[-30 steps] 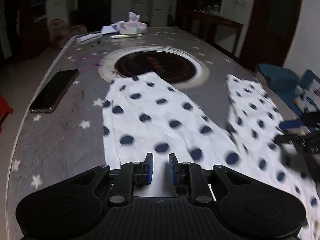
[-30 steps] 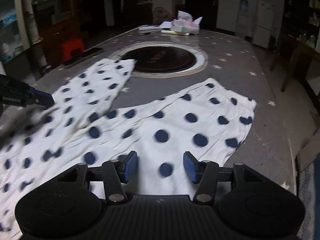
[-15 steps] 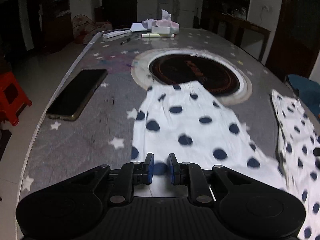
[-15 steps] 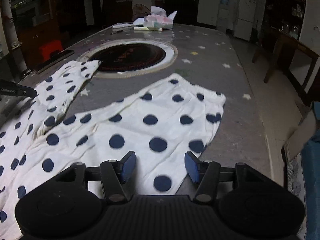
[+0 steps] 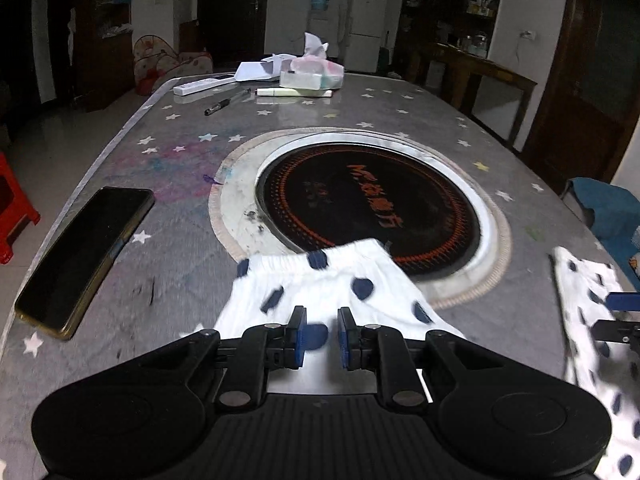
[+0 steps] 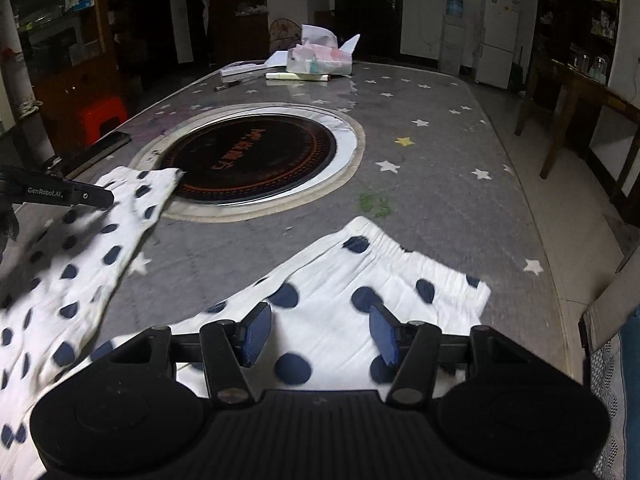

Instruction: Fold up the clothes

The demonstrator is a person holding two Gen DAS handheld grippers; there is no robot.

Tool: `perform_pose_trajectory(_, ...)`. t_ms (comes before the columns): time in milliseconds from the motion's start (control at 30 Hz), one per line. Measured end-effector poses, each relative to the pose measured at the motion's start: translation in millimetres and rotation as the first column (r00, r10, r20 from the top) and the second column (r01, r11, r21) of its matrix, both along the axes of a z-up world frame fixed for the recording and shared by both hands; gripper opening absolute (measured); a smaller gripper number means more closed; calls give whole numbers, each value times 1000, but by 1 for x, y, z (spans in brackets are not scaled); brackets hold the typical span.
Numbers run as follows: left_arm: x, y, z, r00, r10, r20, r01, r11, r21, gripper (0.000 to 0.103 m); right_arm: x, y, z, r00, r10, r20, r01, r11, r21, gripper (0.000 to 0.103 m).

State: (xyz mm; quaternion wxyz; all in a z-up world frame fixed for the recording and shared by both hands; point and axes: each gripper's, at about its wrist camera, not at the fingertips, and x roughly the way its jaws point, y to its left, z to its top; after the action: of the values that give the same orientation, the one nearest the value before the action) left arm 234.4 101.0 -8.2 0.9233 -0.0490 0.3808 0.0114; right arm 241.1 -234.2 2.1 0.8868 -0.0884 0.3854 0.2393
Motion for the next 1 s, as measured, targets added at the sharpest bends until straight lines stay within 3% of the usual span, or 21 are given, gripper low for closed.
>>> perform_pose_trajectory(233, 10, 15, -6, 997, 69, 27, -70, 995, 64, 15, 18, -9, -10, 999, -44, 19, 45, 999, -12, 55)
perform_pose_trajectory(433, 11, 23, -3, 992, 122, 31, -123, 991, 58, 16, 30, -17, -8, 993, -117, 34, 118, 993, -25, 55)
perform_pose_trajectory(633, -13, 9, 7, 998, 39, 51, -42, 998, 53, 19, 7, -9, 3, 1000, -13, 9, 13, 1000, 11, 56)
perform_pose_trajectory(767, -25, -3, -1, 999, -10, 31, 6, 994, 112, 20, -12, 0, -2, 998, 54, -16, -54, 999, 5, 56)
perform_pose_trajectory(867, -30, 1, -4, 999, 12, 32, -17, 991, 133, 28, -21, 2, -7, 998, 62, 8, -62, 997, -36, 58)
perform_pose_trajectory(1000, -41, 7, 4, 999, 35, 36, -39, 991, 127, 27, -28, -4, 2, 999, 29, 30, -27, 997, -70, 58)
